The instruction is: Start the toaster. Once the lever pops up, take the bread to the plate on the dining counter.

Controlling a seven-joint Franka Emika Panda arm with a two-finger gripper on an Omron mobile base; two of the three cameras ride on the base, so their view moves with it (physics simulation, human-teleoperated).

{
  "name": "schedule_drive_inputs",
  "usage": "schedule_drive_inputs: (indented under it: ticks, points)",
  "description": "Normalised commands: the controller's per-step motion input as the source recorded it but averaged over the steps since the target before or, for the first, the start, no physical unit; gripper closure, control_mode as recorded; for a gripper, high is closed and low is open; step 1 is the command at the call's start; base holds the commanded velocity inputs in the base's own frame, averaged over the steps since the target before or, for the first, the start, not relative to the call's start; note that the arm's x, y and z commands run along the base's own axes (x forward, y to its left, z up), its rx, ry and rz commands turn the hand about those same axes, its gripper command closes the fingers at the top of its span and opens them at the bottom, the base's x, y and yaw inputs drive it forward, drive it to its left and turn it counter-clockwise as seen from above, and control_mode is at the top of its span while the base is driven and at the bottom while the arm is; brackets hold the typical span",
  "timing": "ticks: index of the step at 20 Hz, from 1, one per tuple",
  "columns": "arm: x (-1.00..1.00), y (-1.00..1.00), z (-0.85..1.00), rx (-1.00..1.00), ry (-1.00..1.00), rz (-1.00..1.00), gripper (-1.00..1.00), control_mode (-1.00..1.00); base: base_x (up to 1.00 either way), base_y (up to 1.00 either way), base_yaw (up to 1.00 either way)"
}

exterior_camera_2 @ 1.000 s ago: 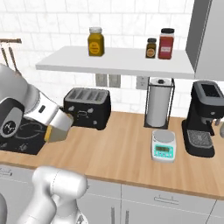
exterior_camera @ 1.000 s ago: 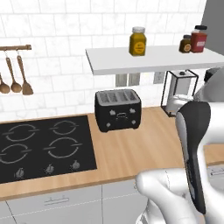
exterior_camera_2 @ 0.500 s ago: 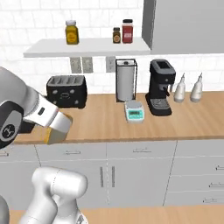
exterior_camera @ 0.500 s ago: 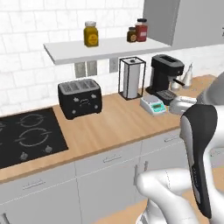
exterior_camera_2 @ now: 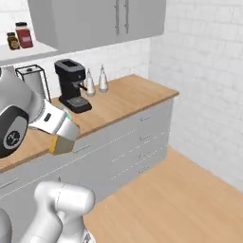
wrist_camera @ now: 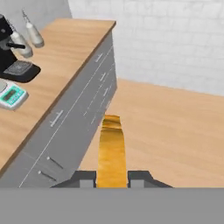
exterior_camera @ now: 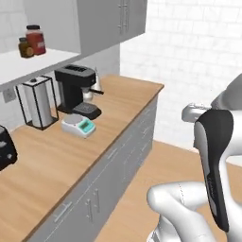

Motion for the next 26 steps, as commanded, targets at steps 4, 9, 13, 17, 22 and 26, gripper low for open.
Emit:
schedule_drive_inputs:
  ticks: [4, 9, 13, 17, 22, 26]
  points:
    - [0.00, 0.00, 0.00, 0.00, 0.00, 0.00, 1.00, 1.00, 0.00, -0.20, -0.92]
    - [0.00, 0.00, 0.00, 0.00, 0.00, 0.00, 1.00, 1.00, 0.01, -0.25, -0.84]
    - [0.00, 0.00, 0.00, 0.00, 0.00, 0.00, 1.00, 1.00, 0.08, -0.20, -0.81]
    - [0.00, 0.00, 0.00, 0.00, 0.00, 0.00, 1.00, 1.00, 0.27, -0.06, -0.76]
    - [0.00, 0.00, 0.00, 0.00, 0.00, 0.00, 1.00, 1.00, 0.63, 0.07, -0.68]
    - [0.00, 0.00, 0.00, 0.00, 0.00, 0.00, 1.00, 1.00, 0.82, 0.58, -0.56]
